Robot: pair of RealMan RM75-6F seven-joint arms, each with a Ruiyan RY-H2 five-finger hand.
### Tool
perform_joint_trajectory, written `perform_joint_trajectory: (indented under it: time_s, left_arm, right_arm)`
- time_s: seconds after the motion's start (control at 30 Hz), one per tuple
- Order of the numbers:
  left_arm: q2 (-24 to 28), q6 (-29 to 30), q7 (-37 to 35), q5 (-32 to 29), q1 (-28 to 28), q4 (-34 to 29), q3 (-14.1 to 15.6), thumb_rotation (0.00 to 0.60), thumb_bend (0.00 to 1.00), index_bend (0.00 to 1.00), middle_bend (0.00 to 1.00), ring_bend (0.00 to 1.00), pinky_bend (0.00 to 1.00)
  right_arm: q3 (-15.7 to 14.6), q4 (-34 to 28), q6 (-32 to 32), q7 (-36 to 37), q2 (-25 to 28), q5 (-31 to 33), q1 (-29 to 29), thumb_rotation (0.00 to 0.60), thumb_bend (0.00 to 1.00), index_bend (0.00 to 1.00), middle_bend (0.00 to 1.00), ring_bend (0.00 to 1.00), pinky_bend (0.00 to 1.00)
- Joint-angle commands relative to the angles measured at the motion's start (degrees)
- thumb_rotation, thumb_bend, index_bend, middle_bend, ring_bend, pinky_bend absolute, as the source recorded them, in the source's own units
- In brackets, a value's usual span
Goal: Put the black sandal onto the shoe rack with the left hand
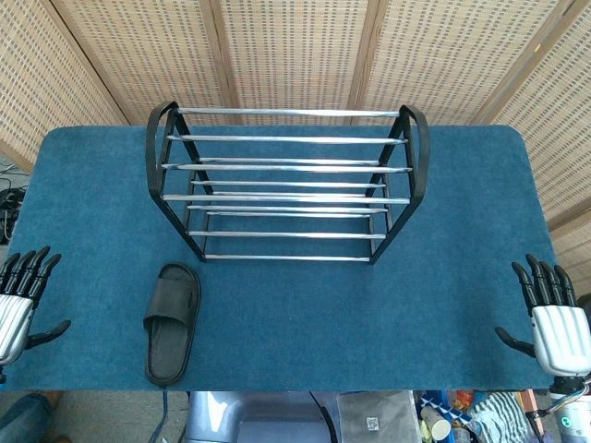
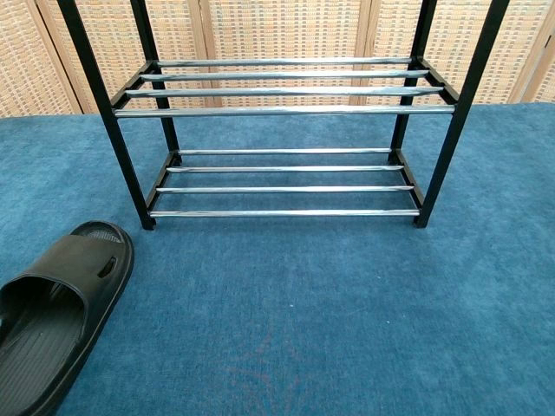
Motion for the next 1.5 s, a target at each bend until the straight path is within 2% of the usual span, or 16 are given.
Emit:
perform_joint_trajectory:
  time_s: [0.03,0.27,0.5,0.6,0.7,0.8,1.03,1.33,1.5]
  left_arm:
    - [0.00,-0.42,-0.15,-0.20,-0.14,0.10,0.03,0.600,0.13,0.00,0.00,0.00,0.00]
    - [0.15,-1.43,-0.35,0.45,-0.77,0.26,0.44,0.600,0.13,0.00,0.00,0.00,0.00]
    - [0.65,-3.41,0.70,5.21,-3.39,1.92,1.63,0.600,0.13,0.00,0.00,0.00,0.00]
    - [1.33,-4.30,5.00,14.40,-7.02,6.44,3.60,0.600,0.13,0.00,0.00,0.00,0.00]
    - [1.42,-3.42,7.53,20.48,-9.25,10.05,4.58,0.600,0.13,0.00,0.00,0.00,0.00]
    - [1.45,-3.10,7.57,28.24,-12.66,14.05,6.81,0.600,0.13,0.00,0.00,0.00,0.00]
    - [-0.53,-5.23,5.27,38.84,-19.19,22.35,11.74,0.600,0.14,0.00,0.00,0.00,0.00]
    - [-6.33,-8.08,-0.15,42.14,-24.78,30.46,15.00,0.600,0.14,0.00,0.00,0.00,0.00]
    - [-8.76,-9.59,-1.35,42.74,-27.26,31.67,16.23,0.600,0.14,0.00,0.00,0.00,0.00]
  right_arm:
    - [0.00,-0.02,0.02,0.01,-0.01,-0.04,-0.01,0.600,0.00,0.00,0.00,0.00,0.00]
    - [0.23,-0.03,-0.25,-0.19,-0.09,0.34,0.10,0.600,0.00,0.00,0.00,0.00,0.00]
    - [0.72,-0.03,-0.36,-0.38,-0.14,1.26,0.10,0.600,0.00,0.00,0.00,0.00,0.00]
    - [0.97,0.05,-0.66,-0.77,-0.36,1.92,0.19,0.600,0.00,0.00,0.00,0.00,0.00]
    - [1.10,0.13,-0.99,-1.25,-0.60,2.39,0.30,0.600,0.00,0.00,0.00,0.00,0.00]
    - [1.16,0.31,-1.51,-2.26,-1.06,2.95,0.47,0.600,0.00,0.00,0.00,0.00,0.00]
    - [1.14,0.78,-2.41,-4.05,-1.96,3.71,0.80,0.600,0.00,0.00,0.00,0.00,0.00]
    - [1.44,1.37,-3.45,-4.88,-2.51,4.94,1.21,0.600,0.00,0.00,0.00,0.00,0.00]
    - [1.68,1.59,-3.82,-5.02,-2.57,5.68,1.32,0.600,0.00,0.00,0.00,0.00,0.00]
